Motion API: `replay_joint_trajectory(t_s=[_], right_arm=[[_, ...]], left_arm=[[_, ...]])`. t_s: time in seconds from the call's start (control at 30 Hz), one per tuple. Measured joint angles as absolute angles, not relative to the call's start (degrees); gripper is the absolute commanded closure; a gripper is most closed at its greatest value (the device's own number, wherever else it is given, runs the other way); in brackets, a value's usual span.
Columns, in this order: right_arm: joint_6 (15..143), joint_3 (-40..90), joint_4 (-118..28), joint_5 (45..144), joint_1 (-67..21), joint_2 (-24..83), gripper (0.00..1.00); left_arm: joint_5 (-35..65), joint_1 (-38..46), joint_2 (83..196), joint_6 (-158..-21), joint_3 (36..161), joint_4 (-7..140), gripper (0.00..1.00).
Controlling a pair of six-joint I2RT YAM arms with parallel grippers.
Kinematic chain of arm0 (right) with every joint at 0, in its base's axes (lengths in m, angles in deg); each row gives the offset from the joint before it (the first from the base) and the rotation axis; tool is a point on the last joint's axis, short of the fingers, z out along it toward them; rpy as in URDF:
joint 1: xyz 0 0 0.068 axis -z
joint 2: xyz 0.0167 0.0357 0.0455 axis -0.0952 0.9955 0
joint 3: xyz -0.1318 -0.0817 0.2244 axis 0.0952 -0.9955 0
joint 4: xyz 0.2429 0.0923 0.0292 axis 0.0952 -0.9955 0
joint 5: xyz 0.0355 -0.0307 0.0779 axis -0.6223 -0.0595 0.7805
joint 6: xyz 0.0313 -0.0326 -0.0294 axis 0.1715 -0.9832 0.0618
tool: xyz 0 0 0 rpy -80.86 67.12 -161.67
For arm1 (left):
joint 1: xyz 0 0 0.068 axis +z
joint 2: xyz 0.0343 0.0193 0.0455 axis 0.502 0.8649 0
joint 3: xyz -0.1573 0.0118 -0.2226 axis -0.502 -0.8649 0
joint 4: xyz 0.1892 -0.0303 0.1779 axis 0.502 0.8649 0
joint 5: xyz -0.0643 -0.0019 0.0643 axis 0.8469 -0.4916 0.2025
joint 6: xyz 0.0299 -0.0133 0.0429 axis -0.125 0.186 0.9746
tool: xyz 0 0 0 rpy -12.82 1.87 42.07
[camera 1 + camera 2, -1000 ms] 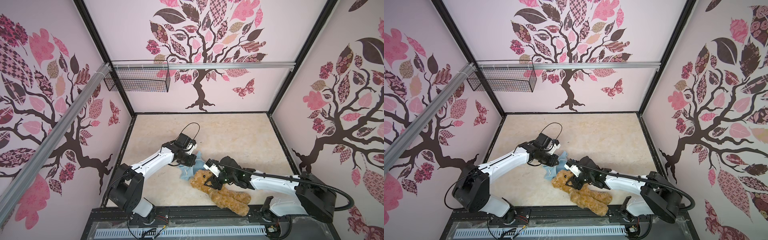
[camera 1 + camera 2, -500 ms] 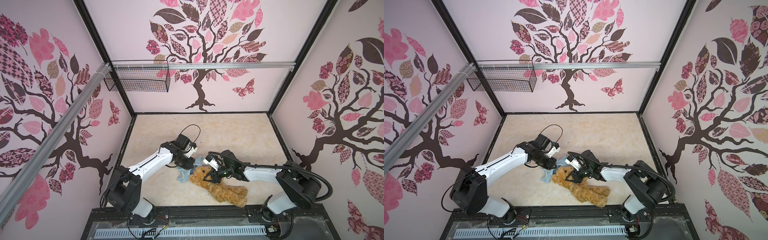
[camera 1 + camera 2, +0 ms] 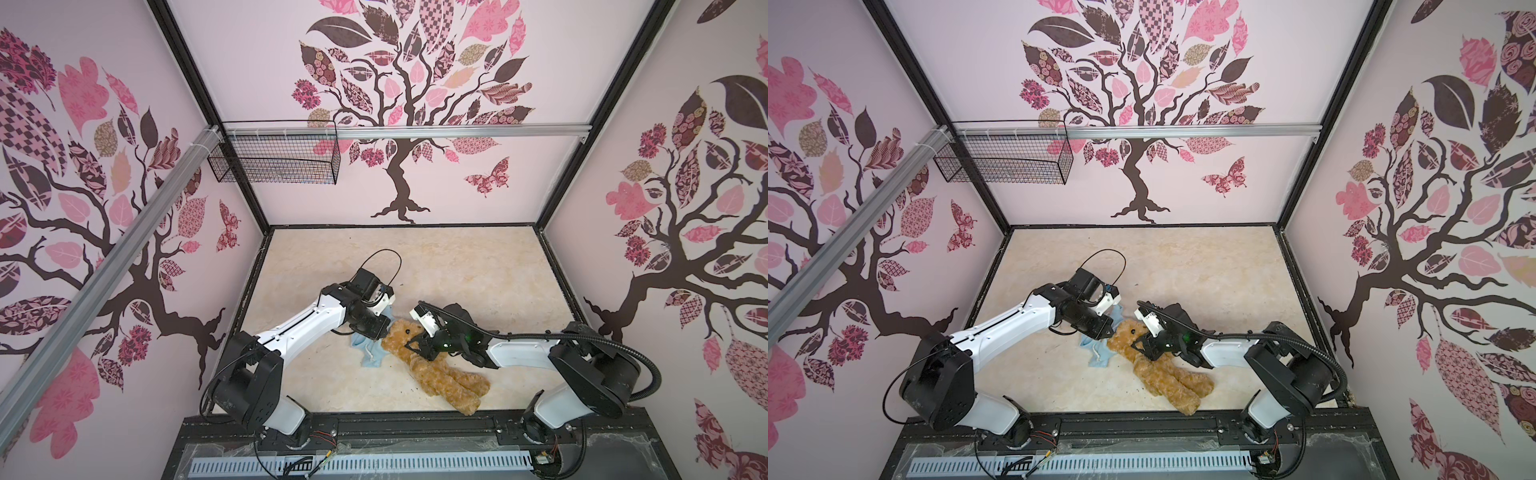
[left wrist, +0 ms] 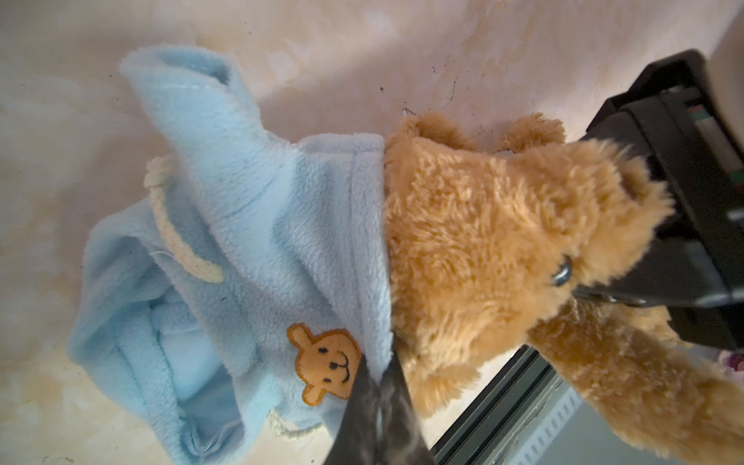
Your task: Dress the teddy bear
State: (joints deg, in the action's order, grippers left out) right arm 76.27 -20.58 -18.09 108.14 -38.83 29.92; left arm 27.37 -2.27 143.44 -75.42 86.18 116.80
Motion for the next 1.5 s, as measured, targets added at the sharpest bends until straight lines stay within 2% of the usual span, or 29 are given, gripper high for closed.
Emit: replay_joint_trajectory(t_s=[0.27,0.4,0.63,1.13,1.5], right_arm=[[78.2,-18.9,-22.5,98.4,-41.7,29.9,0.74],[78.1,-18.4,-23.3,97.0,-43.2,29.9,0.73],[75.5,-18.5,-22.2,101.1,-43.2,29.8,0.72],[69.8,-20.9,-18.9,110.4,-43.2,27.4,0.71],[75.0,-23.7,-2.2,114.2,-42.6,32.2,0.71]], left_arm=[[29.4,-2.3,143.4,-75.7,87.1,116.8,1.00],[31.1,-2.3,143.6,-76.7,88.6,116.2,1.00],[33.8,-2.9,145.5,-82.0,90.9,112.9,1.00],[32.9,-5.3,148.3,-88.1,92.5,110.0,1.00],[40.5,-5.2,143.8,-92.7,88.3,100.4,1.00]])
